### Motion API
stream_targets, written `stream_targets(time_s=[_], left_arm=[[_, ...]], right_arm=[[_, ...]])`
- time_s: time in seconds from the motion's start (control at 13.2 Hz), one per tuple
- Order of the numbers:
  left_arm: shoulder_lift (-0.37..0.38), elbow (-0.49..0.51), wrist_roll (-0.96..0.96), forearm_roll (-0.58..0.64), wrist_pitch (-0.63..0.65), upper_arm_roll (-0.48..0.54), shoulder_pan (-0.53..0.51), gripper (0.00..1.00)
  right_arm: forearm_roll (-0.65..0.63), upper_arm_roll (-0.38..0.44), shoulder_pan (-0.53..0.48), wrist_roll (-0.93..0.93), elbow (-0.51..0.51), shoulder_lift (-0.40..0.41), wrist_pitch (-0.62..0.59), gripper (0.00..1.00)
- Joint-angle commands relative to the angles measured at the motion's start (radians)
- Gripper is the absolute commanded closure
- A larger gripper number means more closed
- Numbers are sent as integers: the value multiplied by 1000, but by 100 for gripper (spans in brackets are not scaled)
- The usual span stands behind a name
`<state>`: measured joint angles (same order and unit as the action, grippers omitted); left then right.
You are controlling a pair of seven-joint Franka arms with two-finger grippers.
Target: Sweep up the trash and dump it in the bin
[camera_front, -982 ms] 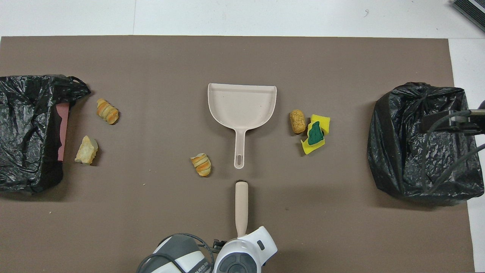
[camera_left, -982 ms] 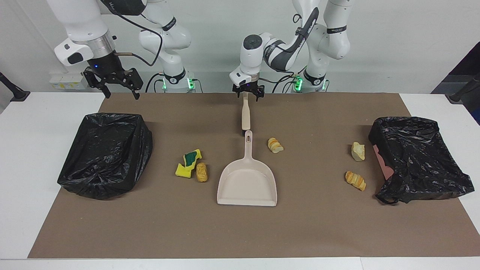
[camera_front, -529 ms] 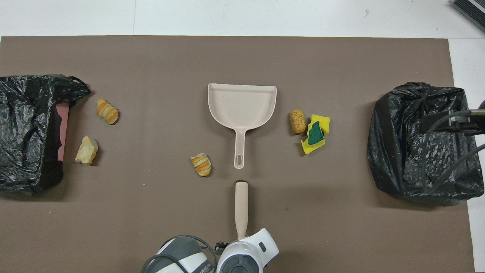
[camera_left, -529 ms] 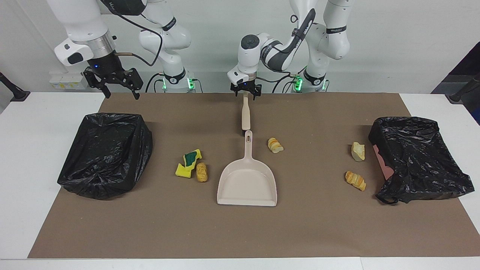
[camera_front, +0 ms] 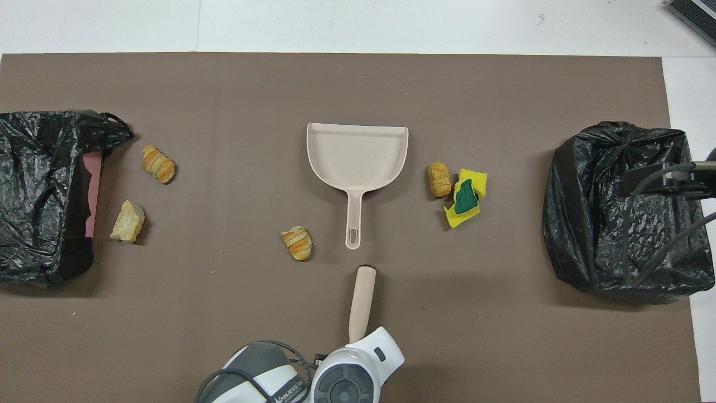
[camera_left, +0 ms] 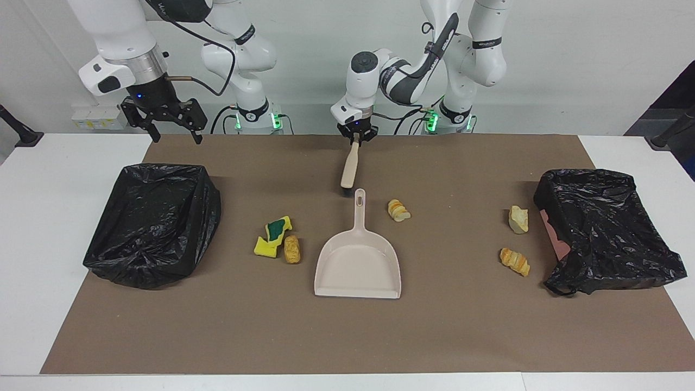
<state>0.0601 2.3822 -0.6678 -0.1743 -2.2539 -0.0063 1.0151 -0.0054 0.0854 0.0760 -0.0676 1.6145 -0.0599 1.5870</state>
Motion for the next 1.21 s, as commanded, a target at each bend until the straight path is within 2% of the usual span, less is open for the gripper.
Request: stream_targets(time_s=[0.0, 0.23, 0.6, 0.76, 0.98, 1.13], left_arm=[[58, -3, -12, -8, 133, 0, -73, 100], [98, -9, -24, 5, 210, 2, -192, 100], [110, -144, 0, 110, 356, 0, -444, 100], [106, -207, 92, 140, 424, 2, -533, 100], [99, -213, 155, 208, 431, 2, -648, 100], [96, -210, 215, 237, 431, 2, -749, 100]], right_arm=[[28, 4, -2, 28, 22, -21, -4, 0], [28, 4, -2, 28, 22, -21, -4, 0], [28, 4, -2, 28, 22, -21, -4, 0], [28, 2, -2, 29, 22, -24, -10, 0], [25, -12, 7, 34, 25, -29, -30, 0], [28, -68, 8, 17, 48, -34, -16, 0]])
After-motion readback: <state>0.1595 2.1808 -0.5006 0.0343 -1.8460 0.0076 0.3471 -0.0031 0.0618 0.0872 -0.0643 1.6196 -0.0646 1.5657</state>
